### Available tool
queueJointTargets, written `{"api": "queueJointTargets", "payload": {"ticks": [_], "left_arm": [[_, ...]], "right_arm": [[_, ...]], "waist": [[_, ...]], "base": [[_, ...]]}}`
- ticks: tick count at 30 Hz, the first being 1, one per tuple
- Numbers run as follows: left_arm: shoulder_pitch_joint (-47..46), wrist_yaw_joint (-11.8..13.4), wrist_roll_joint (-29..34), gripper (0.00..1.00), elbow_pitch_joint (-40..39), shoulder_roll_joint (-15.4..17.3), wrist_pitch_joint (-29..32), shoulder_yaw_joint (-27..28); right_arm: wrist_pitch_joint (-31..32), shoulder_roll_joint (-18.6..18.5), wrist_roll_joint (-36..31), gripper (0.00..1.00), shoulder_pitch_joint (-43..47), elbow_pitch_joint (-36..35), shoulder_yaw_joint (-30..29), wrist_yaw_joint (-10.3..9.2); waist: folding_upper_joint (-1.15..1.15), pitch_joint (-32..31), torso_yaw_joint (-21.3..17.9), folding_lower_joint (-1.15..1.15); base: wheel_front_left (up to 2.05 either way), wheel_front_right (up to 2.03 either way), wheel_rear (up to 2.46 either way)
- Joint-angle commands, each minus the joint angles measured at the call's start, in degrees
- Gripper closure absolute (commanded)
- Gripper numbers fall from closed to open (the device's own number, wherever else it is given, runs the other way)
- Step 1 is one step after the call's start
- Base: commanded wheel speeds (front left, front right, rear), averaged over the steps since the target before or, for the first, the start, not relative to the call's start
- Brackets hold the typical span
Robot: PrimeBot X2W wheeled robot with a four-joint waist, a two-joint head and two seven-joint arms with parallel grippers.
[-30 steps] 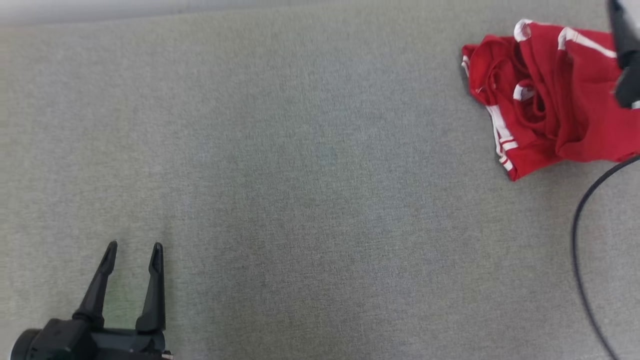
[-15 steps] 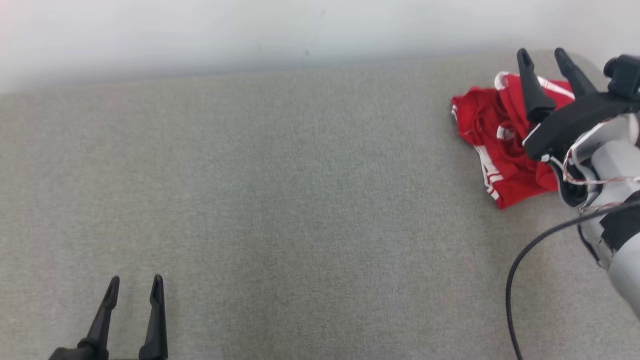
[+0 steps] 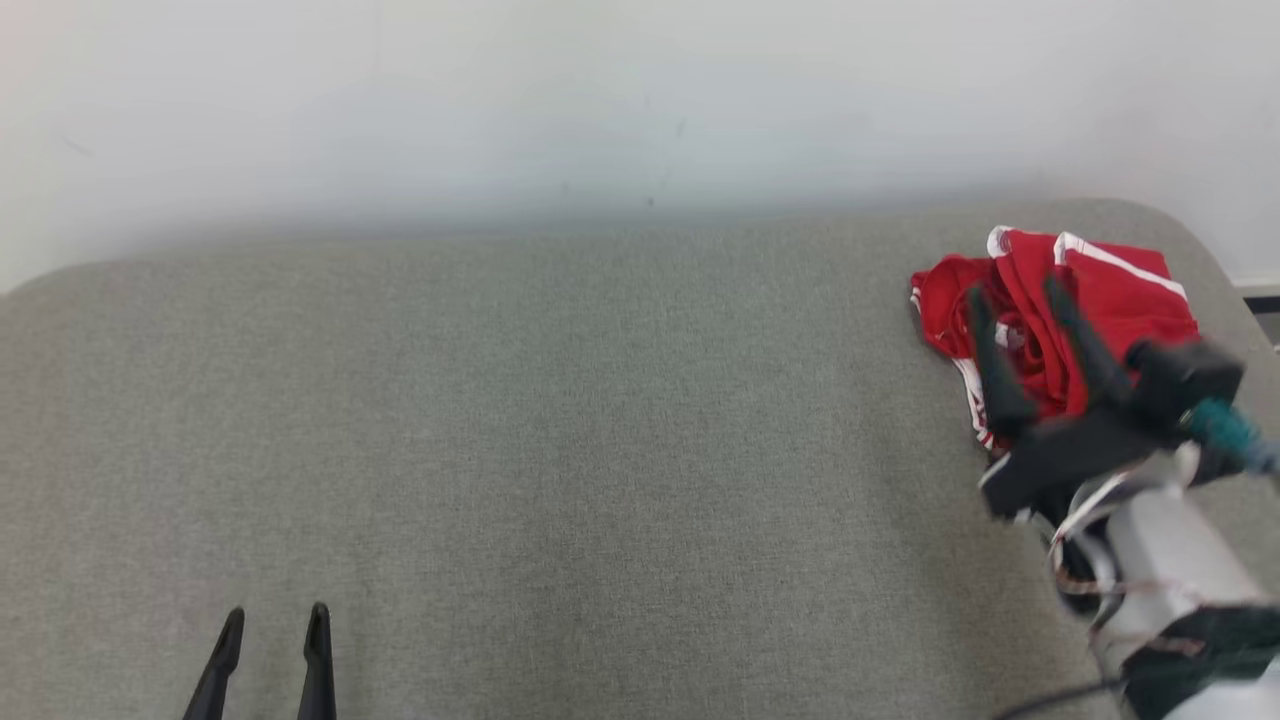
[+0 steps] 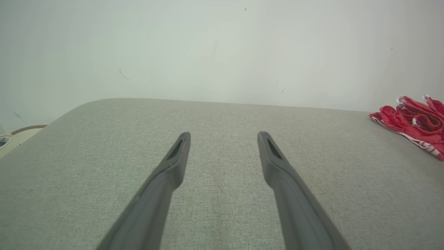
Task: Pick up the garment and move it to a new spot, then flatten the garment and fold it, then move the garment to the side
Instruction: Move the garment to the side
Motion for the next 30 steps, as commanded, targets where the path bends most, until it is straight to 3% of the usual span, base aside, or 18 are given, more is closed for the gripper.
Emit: {"api": "queueJointTargets", "payload": {"ticks": [1, 13, 20, 30], "left_arm": [[1.3, 0.3, -0.6, 0.0, 0.2, 0.1, -0.2, 0.1], [3.7, 1.0, -1.1, 0.0, 0.6, -0.6, -0.6, -0.2], [5.2, 0.6, -2.0, 0.0, -0.2, -0.4, -0.8, 0.3], [5.9, 1.1, -1.3, 0.0, -1.0, 1.2, 0.6, -0.3]], "right_arm": [[-0.1, 0.9, -1.9, 0.0, 2.2, -1.4, -0.2, -0.05], [1.1, 9.9, -13.1, 0.0, 19.1, -12.6, -11.3, -0.05], [6.0, 14.1, -17.6, 0.0, 27.7, -20.6, -15.0, -0.05], [10.4, 15.0, -18.3, 0.0, 33.3, -26.6, -15.5, -0.05]], "waist": [[0.01, -1.0, 0.1, 0.02], [0.01, -3.7, 1.2, 0.02], [0.01, -4.8, 1.8, 0.02], [0.01, -5.3, 1.9, 0.02]], "base": [[0.0, 0.0, 0.0], [0.0, 0.0, 0.0], [0.0, 0.0, 0.0], [0.0, 0.0, 0.0]]}}
